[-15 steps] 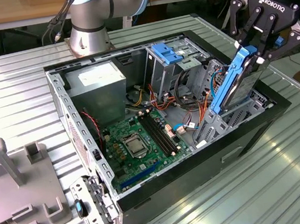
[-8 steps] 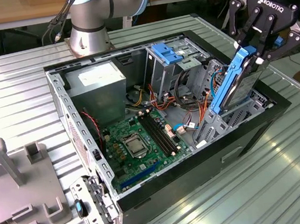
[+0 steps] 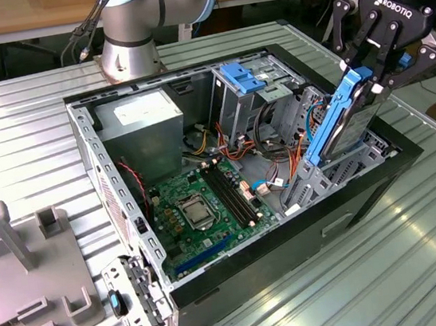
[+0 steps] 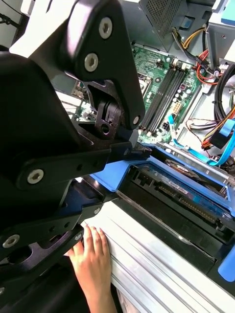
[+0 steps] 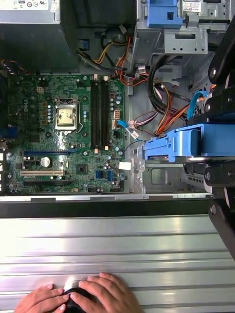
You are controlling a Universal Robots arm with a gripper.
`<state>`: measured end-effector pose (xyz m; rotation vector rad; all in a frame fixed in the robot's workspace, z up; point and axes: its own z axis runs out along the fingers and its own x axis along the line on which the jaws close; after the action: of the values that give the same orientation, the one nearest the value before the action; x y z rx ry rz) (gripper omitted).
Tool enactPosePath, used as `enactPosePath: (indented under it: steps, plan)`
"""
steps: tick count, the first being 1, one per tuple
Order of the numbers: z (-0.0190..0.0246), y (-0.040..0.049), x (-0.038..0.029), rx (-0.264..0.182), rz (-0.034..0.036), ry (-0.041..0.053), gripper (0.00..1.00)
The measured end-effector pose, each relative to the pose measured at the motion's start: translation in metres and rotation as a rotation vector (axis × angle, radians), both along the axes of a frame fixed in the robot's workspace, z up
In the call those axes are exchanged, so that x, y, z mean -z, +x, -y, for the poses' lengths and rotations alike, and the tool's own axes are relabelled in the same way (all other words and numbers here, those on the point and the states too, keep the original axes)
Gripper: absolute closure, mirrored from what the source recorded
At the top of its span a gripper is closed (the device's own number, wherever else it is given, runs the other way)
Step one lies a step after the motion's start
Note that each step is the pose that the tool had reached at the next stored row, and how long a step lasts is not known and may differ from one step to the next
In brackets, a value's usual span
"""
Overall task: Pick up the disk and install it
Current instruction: 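Insert the disk into the insertion slot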
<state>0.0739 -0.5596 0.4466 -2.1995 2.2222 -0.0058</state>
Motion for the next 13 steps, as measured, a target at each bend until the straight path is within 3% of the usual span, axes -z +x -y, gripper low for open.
enactPosePath:
  steps: [6, 13]
  plan:
    - [0.0, 0.0, 0.0, 0.0, -0.0098, 0.0, 0.63]
    - [0.0, 0.0, 0.0014, 0.0, -0.0098, 0.0011, 0.63]
